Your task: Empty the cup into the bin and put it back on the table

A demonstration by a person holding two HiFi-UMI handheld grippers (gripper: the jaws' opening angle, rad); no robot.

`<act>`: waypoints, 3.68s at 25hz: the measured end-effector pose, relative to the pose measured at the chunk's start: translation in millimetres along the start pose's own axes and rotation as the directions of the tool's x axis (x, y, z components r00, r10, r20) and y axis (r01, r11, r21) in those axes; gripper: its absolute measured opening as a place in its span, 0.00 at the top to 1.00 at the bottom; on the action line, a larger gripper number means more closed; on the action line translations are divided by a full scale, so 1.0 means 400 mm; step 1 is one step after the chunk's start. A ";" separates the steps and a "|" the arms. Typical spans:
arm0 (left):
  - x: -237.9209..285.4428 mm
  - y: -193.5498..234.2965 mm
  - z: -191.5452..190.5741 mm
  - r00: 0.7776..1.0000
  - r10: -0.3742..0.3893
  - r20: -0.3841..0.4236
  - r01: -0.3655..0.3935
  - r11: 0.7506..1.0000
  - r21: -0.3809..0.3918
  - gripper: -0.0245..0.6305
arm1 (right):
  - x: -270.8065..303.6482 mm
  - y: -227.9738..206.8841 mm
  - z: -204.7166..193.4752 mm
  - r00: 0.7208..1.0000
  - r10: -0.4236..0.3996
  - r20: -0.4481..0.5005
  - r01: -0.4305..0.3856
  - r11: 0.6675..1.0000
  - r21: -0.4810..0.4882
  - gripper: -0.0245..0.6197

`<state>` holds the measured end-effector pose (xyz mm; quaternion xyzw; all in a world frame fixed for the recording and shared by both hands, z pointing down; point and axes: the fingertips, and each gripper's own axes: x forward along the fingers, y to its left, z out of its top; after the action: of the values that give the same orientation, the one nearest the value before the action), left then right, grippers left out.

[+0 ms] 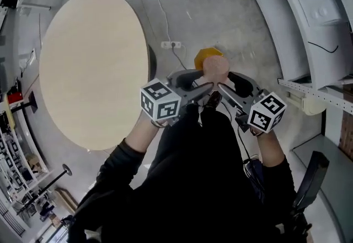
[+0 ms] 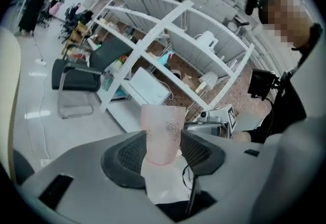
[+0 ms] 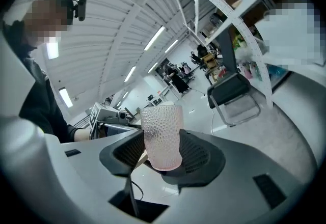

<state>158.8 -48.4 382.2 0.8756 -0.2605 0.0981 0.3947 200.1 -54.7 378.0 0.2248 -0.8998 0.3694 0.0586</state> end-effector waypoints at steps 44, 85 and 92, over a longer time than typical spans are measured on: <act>-1.254 0.124 -0.380 0.653 0.614 0.444 -0.681 0.732 -0.009 0.62 | 0.772 1.020 -0.403 0.753 0.346 -0.560 -0.643 0.565 -0.516 0.61; -1.412 0.590 -0.563 0.437 0.895 0.085 -0.847 0.442 -0.297 0.62 | 1.222 0.855 -0.600 0.620 0.119 -0.776 -0.701 0.529 -0.479 0.61; -1.392 0.453 -0.572 0.446 0.878 0.175 -0.785 0.477 -0.395 0.64 | 1.112 0.826 -0.555 0.648 0.162 -0.744 -0.644 0.638 -0.422 0.73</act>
<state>-400.6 232.2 440.9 0.5738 -0.7358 0.0866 0.3491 -358.0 144.7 447.7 -0.1758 -0.9168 0.0853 0.3483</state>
